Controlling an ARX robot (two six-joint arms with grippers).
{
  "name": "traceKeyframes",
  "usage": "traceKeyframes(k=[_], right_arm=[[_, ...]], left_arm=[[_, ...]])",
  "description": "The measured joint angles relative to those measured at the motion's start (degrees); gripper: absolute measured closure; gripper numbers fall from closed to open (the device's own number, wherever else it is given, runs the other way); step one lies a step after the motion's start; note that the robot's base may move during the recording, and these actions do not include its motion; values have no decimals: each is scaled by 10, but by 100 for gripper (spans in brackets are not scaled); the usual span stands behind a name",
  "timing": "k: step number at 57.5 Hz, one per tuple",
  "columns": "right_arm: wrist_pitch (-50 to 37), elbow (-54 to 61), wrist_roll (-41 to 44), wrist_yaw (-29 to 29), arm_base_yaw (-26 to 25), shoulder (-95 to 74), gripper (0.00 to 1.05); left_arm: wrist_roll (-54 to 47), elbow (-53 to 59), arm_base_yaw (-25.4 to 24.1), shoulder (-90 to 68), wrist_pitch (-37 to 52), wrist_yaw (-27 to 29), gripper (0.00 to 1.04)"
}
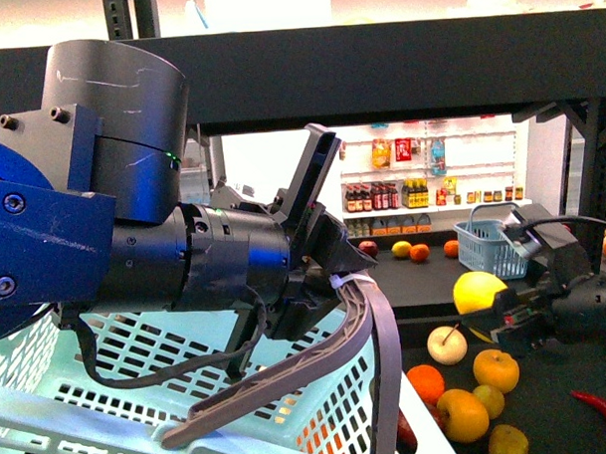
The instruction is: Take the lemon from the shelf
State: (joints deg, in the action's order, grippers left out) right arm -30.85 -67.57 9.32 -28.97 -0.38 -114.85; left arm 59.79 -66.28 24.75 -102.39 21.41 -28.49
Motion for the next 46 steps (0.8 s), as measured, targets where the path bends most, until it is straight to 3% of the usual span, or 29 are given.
traceKeyframes(k=[19, 31, 46], right_arm=[[-12, 52, -22, 23, 96, 5, 56], [-8, 52, -21, 46, 124, -25, 56], [-34, 52, -39, 56, 125, -35, 17]], left_arm=[[0, 0, 0, 0, 0, 0, 93], [0, 0, 0, 0, 0, 0, 93], [1, 0, 0, 0, 0, 0, 93]])
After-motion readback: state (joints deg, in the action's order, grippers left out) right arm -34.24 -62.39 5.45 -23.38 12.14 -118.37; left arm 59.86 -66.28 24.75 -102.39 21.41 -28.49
